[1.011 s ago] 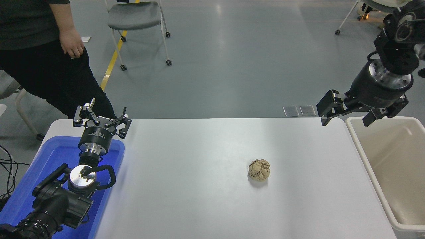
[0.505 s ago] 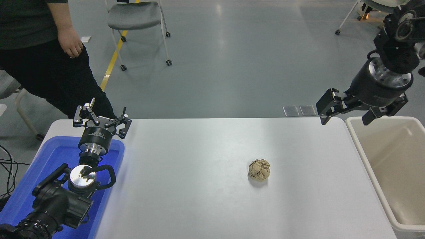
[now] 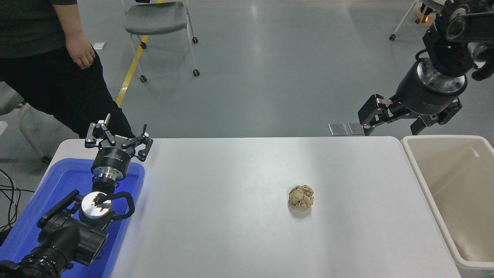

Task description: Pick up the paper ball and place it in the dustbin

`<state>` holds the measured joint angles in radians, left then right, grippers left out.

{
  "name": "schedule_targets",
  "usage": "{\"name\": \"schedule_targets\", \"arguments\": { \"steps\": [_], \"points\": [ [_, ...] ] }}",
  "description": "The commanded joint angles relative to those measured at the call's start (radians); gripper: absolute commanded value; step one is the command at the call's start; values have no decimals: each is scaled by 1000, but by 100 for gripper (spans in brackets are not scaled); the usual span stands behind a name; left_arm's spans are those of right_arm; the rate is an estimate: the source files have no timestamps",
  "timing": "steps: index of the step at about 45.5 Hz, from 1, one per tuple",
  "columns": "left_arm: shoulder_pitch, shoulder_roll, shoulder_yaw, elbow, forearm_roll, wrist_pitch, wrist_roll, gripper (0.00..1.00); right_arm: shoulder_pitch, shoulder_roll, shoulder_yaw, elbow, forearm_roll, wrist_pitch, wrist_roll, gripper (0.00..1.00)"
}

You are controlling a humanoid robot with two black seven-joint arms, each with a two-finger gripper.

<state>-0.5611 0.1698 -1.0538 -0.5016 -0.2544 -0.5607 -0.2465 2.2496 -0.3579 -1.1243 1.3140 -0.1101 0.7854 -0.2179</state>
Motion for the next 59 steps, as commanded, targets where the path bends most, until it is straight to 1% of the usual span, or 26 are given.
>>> {"name": "schedule_targets", "arguments": {
  "steps": [1, 10, 19, 31, 37, 52, 59],
  "points": [
    [0, 0, 0, 0, 0, -1, 0, 99, -22, 14, 35, -36, 1, 0, 0, 100],
    [0, -1, 0, 0, 0, 1, 0, 99, -93, 36, 113, -134, -2, 0, 0, 100],
    [0, -1, 0, 0, 0, 1, 0, 99, -122, 37, 123, -182, 15, 0, 5, 100],
    [0, 0, 0, 0, 0, 1, 0, 99, -122, 45, 166, -268, 0, 0, 6, 100],
    [0, -1, 0, 0, 0, -1, 1, 99, -130, 53, 161, -269, 0, 0, 6, 100],
    [0, -1, 0, 0, 0, 1, 0, 99, -257, 220, 198, -279, 0, 0, 6, 100],
    [0, 0, 0, 0, 0, 1, 1, 99, -353, 295, 248, -360, -2, 0, 8, 100]
  ]
}}
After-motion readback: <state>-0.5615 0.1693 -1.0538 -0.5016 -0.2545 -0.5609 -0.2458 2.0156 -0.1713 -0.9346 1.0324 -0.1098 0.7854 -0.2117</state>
